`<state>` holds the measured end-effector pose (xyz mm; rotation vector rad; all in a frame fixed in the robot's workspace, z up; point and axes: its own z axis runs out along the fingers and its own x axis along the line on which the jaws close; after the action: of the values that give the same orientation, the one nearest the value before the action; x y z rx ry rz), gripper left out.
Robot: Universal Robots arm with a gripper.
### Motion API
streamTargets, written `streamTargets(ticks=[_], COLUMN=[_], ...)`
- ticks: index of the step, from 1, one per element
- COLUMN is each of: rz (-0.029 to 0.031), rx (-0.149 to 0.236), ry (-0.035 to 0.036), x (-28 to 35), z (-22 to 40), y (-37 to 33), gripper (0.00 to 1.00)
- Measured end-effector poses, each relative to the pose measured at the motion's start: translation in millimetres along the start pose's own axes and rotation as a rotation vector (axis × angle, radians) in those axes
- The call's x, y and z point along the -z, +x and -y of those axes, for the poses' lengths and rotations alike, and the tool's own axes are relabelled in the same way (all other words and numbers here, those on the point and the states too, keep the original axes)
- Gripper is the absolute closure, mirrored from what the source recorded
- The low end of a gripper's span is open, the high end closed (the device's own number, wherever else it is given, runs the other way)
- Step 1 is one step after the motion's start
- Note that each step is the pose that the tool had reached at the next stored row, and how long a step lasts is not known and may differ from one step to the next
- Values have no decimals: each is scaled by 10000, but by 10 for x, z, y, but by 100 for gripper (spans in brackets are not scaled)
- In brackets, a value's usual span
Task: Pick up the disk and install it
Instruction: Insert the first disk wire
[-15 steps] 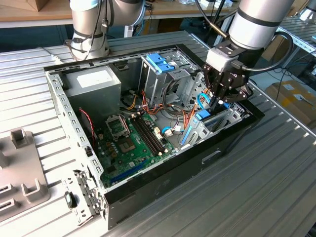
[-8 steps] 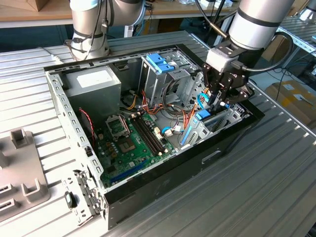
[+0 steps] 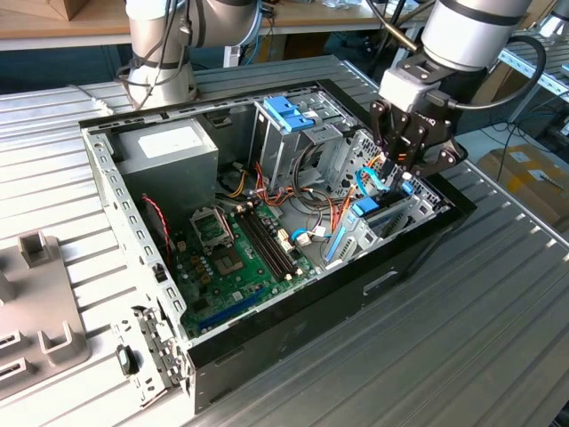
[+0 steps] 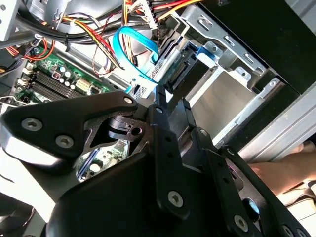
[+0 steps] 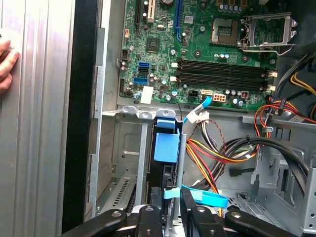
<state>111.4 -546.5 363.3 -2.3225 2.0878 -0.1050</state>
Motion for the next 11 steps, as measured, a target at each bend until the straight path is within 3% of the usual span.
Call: streamTargets(ticks=[11], rz=[-4], rx=[0], ry=[-1], x=[6], z=[1], y=[-1], gripper=[71])
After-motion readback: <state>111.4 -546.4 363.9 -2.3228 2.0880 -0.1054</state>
